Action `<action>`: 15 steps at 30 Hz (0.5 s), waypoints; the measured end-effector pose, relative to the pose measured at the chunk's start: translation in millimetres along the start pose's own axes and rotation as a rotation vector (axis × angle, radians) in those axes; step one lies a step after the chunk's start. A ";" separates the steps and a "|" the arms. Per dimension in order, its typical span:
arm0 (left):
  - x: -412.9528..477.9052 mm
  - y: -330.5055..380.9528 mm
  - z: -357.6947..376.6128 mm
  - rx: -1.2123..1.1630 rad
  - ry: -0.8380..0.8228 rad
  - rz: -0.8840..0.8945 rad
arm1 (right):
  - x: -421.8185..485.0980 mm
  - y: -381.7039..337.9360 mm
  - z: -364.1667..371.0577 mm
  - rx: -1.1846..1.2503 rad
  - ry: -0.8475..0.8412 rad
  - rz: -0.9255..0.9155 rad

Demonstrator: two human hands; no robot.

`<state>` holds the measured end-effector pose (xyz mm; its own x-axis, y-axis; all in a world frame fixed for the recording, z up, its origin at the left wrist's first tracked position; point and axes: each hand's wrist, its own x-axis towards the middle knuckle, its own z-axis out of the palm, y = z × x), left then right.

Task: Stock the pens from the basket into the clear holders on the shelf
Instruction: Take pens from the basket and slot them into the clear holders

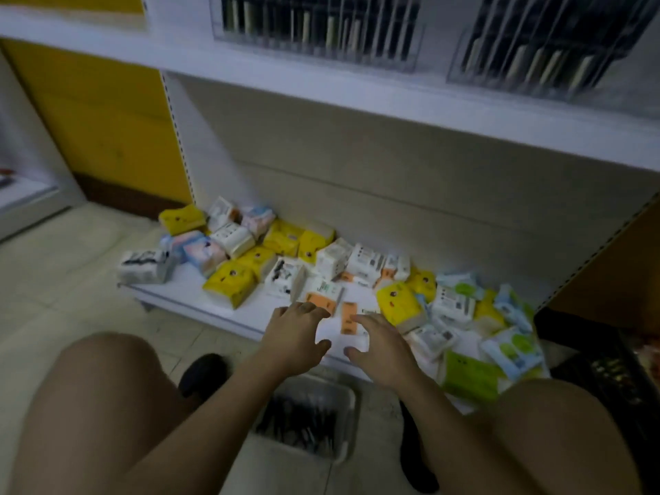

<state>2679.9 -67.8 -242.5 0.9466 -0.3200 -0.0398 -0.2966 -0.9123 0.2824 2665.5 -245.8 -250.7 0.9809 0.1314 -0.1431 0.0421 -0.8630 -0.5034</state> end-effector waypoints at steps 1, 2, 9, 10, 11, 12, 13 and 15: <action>-2.1 -6.6 14.0 -0.024 -0.041 -0.035 | 1.6 6.4 13.4 0.005 -0.044 0.018; -4.0 -12.7 27.3 -0.049 -0.084 -0.071 | 2.0 11.1 24.9 0.008 -0.082 0.039; -16.3 -49.8 104.1 -0.228 -0.361 -0.270 | 3.0 38.6 99.9 0.054 -0.397 0.142; -16.4 -55.2 112.5 -0.232 -0.390 -0.286 | 2.7 40.1 104.3 0.043 -0.430 0.165; -15.6 -61.5 120.4 -0.237 -0.417 -0.297 | 4.8 43.0 109.0 0.031 -0.466 0.187; -14.1 -68.5 126.6 -0.248 -0.443 -0.305 | 9.1 47.3 113.3 0.023 -0.507 0.209; -12.5 -75.6 132.2 -0.261 -0.460 -0.314 | 14.1 52.0 118.4 0.025 -0.542 0.232; -10.5 -90.0 142.7 -0.290 -0.487 -0.352 | 24.5 56.2 126.4 0.042 -0.592 0.259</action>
<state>2678.6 -18.8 -404.3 0.7949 -0.1570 -0.5861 0.1300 -0.8994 0.4174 2668.0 -229.4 -390.2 0.6874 0.1786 -0.7040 -0.2009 -0.8847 -0.4206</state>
